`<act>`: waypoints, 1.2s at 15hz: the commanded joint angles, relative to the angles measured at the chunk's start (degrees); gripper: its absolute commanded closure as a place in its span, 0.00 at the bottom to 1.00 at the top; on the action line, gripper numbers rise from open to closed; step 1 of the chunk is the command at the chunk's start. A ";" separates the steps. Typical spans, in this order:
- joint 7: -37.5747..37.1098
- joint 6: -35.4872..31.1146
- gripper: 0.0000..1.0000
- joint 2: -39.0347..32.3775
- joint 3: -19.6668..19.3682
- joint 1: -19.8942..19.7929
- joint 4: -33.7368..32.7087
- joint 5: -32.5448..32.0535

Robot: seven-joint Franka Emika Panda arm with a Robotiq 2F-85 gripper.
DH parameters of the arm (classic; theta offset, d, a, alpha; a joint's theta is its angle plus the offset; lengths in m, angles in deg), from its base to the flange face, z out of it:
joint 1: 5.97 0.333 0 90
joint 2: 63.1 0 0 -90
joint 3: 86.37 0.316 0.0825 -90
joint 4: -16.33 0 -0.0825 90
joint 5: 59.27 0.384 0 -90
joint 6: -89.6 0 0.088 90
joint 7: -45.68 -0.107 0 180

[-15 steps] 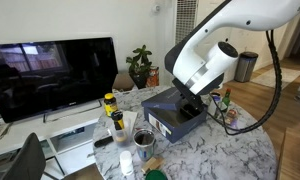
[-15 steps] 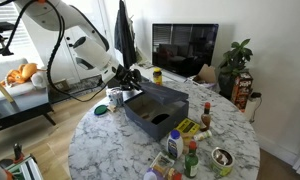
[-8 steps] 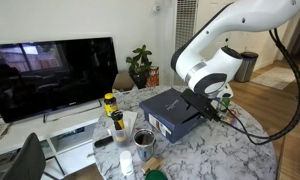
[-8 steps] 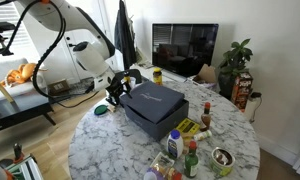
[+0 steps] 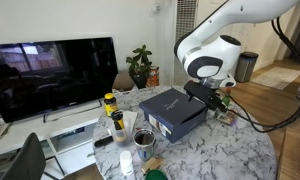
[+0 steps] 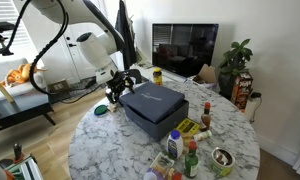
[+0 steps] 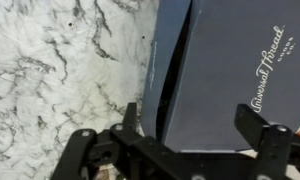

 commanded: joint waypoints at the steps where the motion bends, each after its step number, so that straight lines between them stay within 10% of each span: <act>1: 11.95 -1.14 0.00 6.25 4.22 -6.05 0.36 6.08; 5: 28.89 -5.46 0.00 11.60 8.14 -11.83 -1.76 13.65; 6: 26.58 -6.67 0.00 9.06 16.47 -18.26 -2.84 9.24; 12: 36.25 -14.75 0.00 3.22 38.33 -36.59 -10.89 8.66; 13: 32.43 -11.38 0.00 6.61 32.44 -31.15 -7.98 8.63; 18: 35.35 -13.40 0.00 4.30 36.90 -35.74 -10.49 8.63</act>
